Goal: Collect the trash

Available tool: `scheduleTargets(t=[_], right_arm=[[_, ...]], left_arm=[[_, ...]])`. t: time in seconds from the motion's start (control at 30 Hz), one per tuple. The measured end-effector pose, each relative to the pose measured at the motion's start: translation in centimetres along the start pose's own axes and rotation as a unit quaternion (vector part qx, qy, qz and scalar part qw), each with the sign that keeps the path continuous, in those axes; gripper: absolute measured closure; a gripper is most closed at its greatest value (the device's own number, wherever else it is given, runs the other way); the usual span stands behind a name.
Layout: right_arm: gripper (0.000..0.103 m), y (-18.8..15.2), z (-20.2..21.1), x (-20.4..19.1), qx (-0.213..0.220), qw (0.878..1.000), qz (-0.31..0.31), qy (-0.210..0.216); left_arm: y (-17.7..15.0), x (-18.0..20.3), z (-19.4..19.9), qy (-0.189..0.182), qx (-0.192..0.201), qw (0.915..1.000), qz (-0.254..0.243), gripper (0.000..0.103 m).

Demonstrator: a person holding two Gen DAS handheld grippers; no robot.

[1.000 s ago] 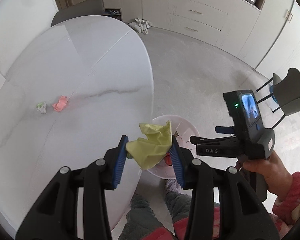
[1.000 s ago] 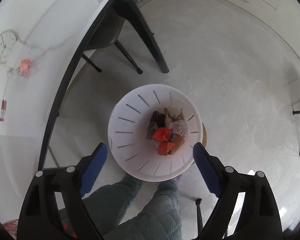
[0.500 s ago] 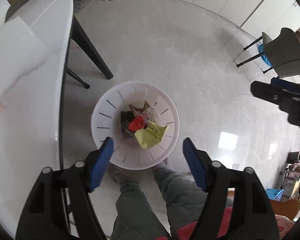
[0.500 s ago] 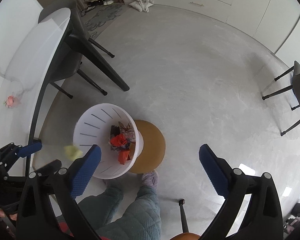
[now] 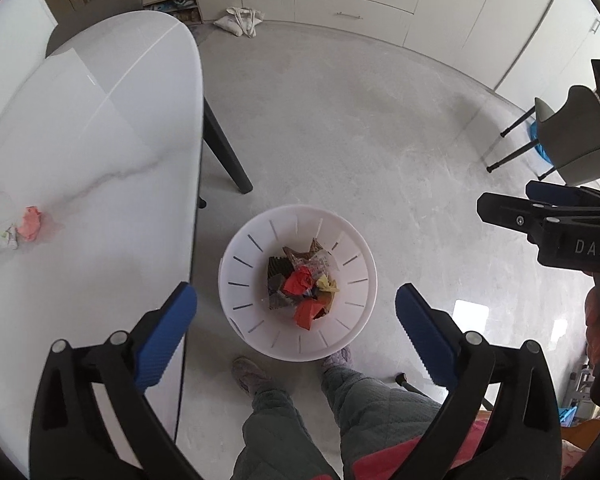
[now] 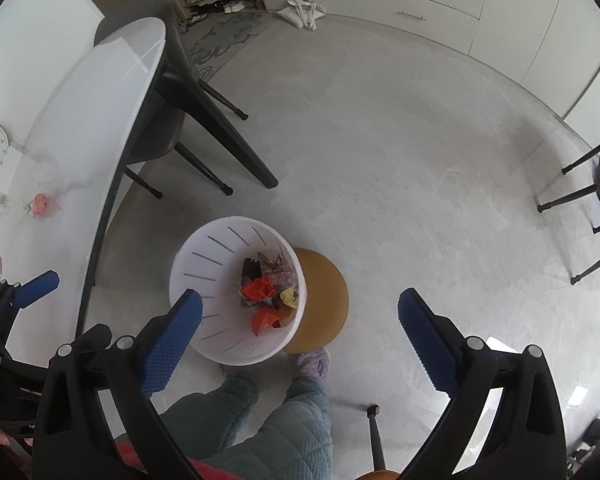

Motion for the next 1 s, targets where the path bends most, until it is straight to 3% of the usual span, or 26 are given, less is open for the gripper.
scheduleTargets(t=[0.27, 0.5, 0.8, 1.0], right_arm=[[0.004, 2.4, 2.5, -8.2, 0.034, 0.997, 0.063, 0.032], [0.003, 4.0, 1.9, -18.8, 0.040, 0.986, 0.152, 0.058], [0.003, 5.2, -1.9, -33.6, 0.025, 0.956, 0.284, 0.072], [0.003, 6.6, -5.3, -41.0, 0.019, 0.938, 0.343, 0.051]], left_arm=[[-1.2, -8.8, 4.2, 0.010, 0.039, 0.9940, 0.102, 0.008], [-4.4, -20.2, 6.9, 0.039, 0.061, 0.9724, 0.222, 0.008], [-9.8, -31.2, 7.3, 0.052, 0.060, 0.9417, 0.327, 0.008], [-11.2, -34.5, 7.3, 0.053, 0.061, 0.9337, 0.349, 0.008]])
Point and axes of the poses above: each gripper's, at about its wrist camera, not at the fingertips, and z roughly against the way its jaws point, x to its right, y to its top, the point moved 5 cm from there along -z, roughly the way its jaws point, and after that the axes turned 9 degrees about -x, right-handed, at the moved point
